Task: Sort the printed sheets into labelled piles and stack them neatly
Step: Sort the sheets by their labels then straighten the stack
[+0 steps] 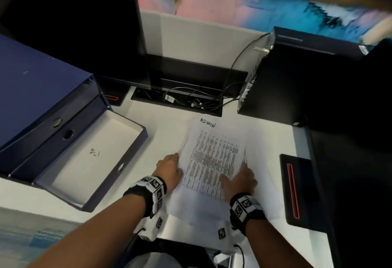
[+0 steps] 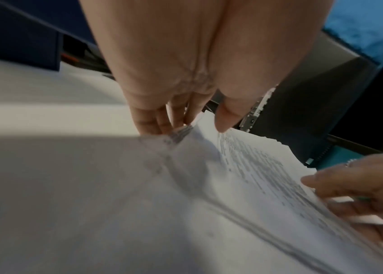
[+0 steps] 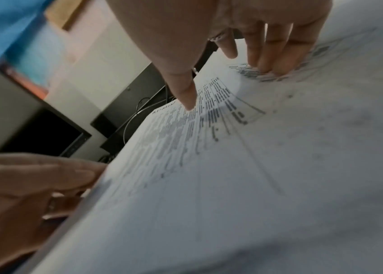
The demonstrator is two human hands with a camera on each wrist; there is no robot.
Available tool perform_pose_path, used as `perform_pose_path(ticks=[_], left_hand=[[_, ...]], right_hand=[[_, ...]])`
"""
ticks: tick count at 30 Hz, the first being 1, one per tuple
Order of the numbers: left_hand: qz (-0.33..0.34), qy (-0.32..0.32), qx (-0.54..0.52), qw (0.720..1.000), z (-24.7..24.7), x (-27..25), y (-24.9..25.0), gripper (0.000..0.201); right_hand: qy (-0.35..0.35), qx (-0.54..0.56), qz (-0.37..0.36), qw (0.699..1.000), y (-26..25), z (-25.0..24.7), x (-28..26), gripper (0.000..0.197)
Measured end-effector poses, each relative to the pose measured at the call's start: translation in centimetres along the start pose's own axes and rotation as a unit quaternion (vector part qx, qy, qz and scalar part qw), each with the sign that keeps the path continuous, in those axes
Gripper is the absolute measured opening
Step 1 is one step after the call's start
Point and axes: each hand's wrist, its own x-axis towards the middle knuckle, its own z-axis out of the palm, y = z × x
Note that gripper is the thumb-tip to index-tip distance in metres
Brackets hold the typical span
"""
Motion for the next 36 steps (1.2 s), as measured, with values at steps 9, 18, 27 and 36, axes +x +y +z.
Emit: perform_pose_path(ticks=[9,18,27,36], left_hand=[[-0.039,0.066,-0.001,0.997,0.6,1.1,-0.3,0.025],[-0.078,0.070,-0.219,0.970,-2.5,1.0,-0.5,0.034],[-0.055,0.121,-0.310,0.941,-6.4,1.9,0.7,0.007],[-0.044,0.177,-0.231,0.956,-11.9,1.4,0.0,0.008]], right_hand=[[-0.057,0.123,0.072,0.988,-2.0,1.6,1.6,0.067],[-0.079,0.288,-0.035,0.954,-3.8,-1.9,0.3,0.022],[0.052,0.036,0.008,0.998,-1.6,-3.2,2.5,0.062],[0.020,-0.119,0.106,0.987,-1.8,-1.5,2.6,0.118]])
